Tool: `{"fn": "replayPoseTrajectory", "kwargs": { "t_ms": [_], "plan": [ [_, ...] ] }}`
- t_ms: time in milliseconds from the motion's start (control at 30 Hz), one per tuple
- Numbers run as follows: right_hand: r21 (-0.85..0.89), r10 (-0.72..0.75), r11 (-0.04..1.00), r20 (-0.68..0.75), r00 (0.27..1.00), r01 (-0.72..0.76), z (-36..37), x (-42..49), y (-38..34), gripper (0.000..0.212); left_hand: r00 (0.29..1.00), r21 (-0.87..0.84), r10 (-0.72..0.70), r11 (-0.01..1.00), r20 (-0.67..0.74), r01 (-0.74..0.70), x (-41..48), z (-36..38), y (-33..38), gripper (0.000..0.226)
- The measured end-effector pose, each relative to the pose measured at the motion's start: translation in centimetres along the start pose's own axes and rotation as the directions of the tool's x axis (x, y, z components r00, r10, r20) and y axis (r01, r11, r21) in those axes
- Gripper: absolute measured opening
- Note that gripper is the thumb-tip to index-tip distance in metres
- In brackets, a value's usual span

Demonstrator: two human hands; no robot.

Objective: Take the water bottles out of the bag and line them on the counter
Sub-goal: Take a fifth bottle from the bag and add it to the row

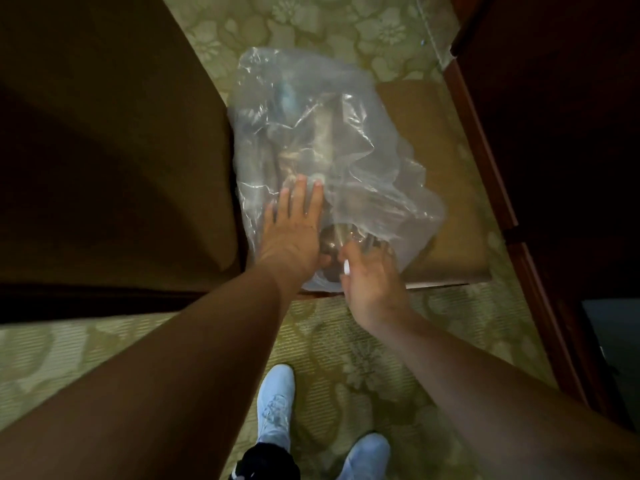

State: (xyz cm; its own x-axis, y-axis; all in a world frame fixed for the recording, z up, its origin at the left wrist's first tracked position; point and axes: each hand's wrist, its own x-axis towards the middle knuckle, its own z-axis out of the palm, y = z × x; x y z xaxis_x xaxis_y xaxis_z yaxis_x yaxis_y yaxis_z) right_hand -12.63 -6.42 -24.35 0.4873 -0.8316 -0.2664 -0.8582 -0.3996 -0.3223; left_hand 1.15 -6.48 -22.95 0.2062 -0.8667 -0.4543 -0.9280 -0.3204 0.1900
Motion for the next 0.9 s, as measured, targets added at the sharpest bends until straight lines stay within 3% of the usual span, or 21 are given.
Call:
{"fn": "replayPoseTrajectory", "kwargs": {
  "t_ms": [67, 233, 300, 400, 533, 633, 767, 833, 900],
  "plan": [
    [-0.019, -0.009, 1.0, -0.015, 1.0, 0.009, -1.3, -1.3, -0.3, 0.025, 1.0, -0.046, -0.011, 0.999, -0.009, 0.011, -1.8, -0.5, 0.6, 0.111],
    [0.009, -0.144, 0.989, -0.055, 0.988, 0.145, -6.0, -4.2, -0.4, 0.022, 0.997, 0.054, 0.048, 0.997, 0.059, -0.051, -6.8, 0.4, 2.2, 0.096],
    [-0.005, -0.197, 0.98, -0.019, 0.98, 0.197, -8.1, -4.8, -0.4, 0.021, 1.0, -0.028, 0.025, 0.999, 0.017, -0.024, -7.9, 0.7, 2.9, 0.095],
    [0.007, -0.264, 0.965, -0.01, 0.965, 0.264, -10.2, -6.0, -0.7, 0.022, 0.996, -0.284, -0.022, 0.959, -0.082, -0.002, -8.6, 1.1, 3.7, 0.085],
    [0.111, -0.257, 0.959, -0.056, 0.965, 0.262, -12.3, -6.8, -1.2, 0.02, 0.977, -0.671, -0.097, 0.739, -0.188, -0.055, -9.7, -0.1, 4.1, 0.068],
    [0.119, -0.268, 0.954, -0.077, 0.96, 0.275, -14.4, -7.3, -2.0, 0.021, 0.968, -0.731, -0.099, 0.674, -0.231, -0.105, -10.9, -2.2, 3.5, 0.062],
    [0.125, -0.317, 0.934, -0.143, 0.938, 0.335, -17.4, -10.0, -4.0, 0.034, 0.952, -0.691, 0.056, 0.675, -0.3, -0.258, -13.2, -5.6, 3.3, 0.069],
    [0.216, -0.255, 0.93, -0.196, 0.947, 0.296, -19.4, -11.2, -5.3, 0.039, 0.944, -0.696, 0.073, 0.658, -0.321, -0.287, -14.2, -7.8, 3.4, 0.073],
    [0.277, -0.151, 0.936, -0.239, 0.959, 0.216, -21.7, -12.0, -6.2, 0.047, 0.95, -0.76, -0.003, 0.6, -0.313, -0.249, -15.5, -10.2, 3.8, 0.072]
  ]
}}
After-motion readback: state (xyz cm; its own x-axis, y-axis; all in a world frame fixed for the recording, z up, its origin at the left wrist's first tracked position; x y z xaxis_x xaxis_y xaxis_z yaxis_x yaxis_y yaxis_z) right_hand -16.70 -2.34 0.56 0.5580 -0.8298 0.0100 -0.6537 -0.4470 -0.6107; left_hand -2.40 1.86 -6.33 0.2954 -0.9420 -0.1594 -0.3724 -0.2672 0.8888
